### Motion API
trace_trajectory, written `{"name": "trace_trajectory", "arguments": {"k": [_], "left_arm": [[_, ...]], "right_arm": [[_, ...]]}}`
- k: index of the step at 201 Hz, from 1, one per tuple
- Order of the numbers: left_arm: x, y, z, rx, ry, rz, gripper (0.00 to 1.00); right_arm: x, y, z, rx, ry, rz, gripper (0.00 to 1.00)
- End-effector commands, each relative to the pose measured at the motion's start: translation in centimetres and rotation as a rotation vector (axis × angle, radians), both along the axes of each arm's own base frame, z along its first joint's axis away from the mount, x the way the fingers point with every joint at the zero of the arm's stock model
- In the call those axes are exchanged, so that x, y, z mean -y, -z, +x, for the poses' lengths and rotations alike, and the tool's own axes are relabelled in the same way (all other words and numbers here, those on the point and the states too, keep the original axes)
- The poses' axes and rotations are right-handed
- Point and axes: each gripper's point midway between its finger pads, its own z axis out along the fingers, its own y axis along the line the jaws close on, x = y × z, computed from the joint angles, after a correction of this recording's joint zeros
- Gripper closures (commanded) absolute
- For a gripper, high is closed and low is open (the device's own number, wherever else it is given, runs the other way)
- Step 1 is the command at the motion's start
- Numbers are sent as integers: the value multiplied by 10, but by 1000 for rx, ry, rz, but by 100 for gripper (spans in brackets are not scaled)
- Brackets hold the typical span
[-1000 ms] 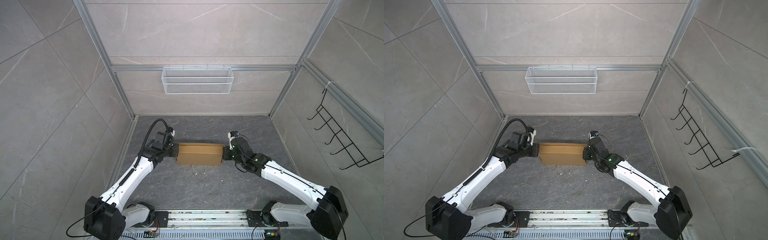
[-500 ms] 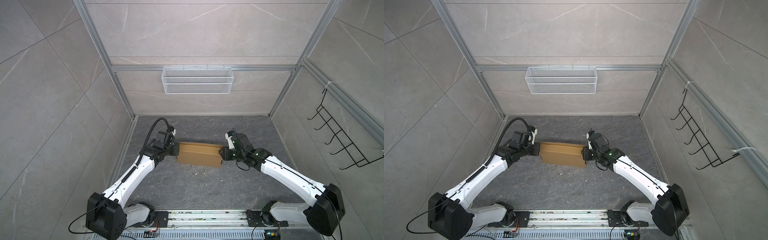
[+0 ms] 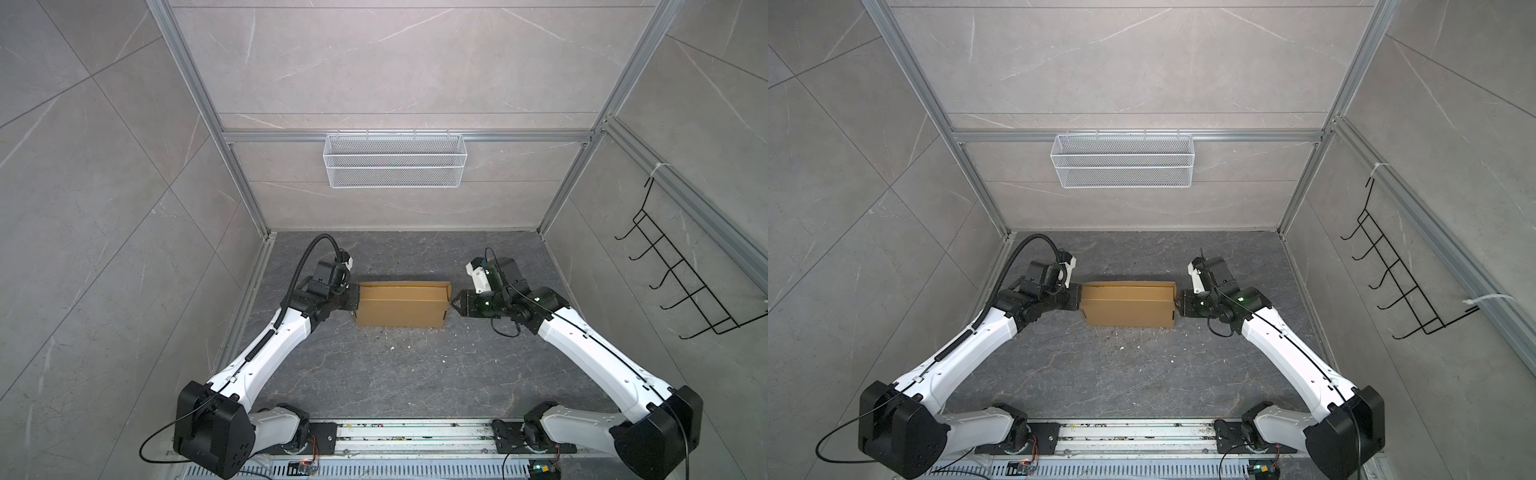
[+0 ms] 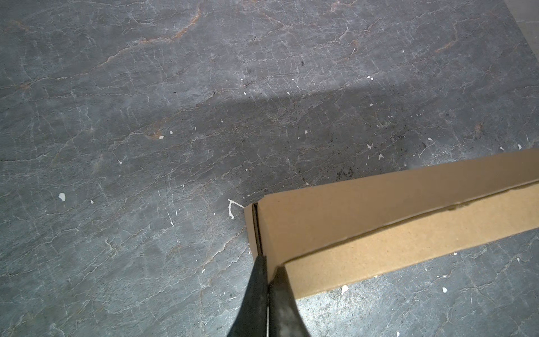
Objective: Assemble paper box
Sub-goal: Fold and tuck the lid into the gap.
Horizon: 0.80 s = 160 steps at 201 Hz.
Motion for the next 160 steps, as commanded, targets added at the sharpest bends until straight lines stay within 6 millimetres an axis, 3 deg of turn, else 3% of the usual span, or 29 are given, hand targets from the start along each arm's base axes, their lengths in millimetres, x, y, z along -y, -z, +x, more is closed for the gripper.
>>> {"name": "trace_trajectory", "arguments": {"k": [1, 23, 56, 160], "left_arm": [[-10, 55, -42, -248, 40, 94, 98], [-10, 55, -42, -247, 40, 94, 98], [-10, 54, -41, -247, 41, 94, 98], [-9, 54, -40, -246, 44, 95, 98]], "right_arm": [[6, -14, 7, 36, -20, -78, 60], [2, -4, 12, -8, -43, -112, 65], [-4, -9, 24, 18, -49, -108, 71], [-23, 7, 42, 21, -42, -146, 81]]}}
